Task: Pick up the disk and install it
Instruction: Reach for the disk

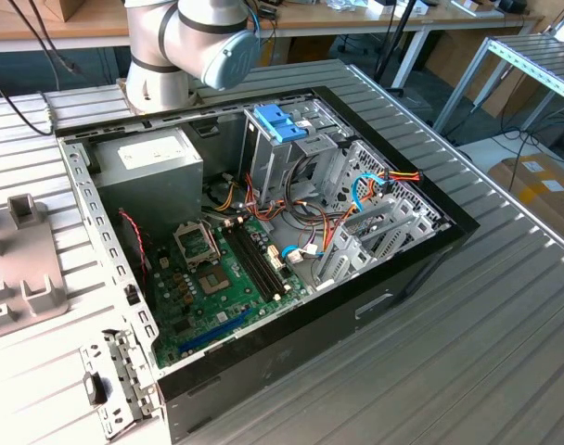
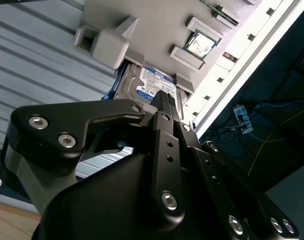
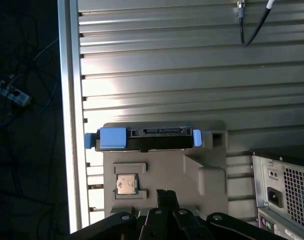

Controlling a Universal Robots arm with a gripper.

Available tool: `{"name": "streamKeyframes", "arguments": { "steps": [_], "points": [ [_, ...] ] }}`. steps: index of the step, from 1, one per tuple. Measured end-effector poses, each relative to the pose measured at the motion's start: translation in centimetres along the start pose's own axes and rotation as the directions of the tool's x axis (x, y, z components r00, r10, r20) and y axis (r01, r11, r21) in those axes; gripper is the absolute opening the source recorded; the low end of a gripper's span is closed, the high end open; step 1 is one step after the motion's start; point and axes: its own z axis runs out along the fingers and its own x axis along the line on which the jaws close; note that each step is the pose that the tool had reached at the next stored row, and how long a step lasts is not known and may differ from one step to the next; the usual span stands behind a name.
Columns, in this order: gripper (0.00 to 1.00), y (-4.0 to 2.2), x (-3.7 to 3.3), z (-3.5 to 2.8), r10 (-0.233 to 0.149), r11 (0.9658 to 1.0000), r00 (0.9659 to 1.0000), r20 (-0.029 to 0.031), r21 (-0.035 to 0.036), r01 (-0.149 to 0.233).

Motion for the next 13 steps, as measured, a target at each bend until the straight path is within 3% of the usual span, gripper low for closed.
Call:
{"name": "streamKeyframes", "arguments": {
  "steps": [13],
  "points": [
    [0.11,1.57,0.17,0.35,0.000,1.0000,1.0000,0.0000,0.0000,0.000]
  ]
}}
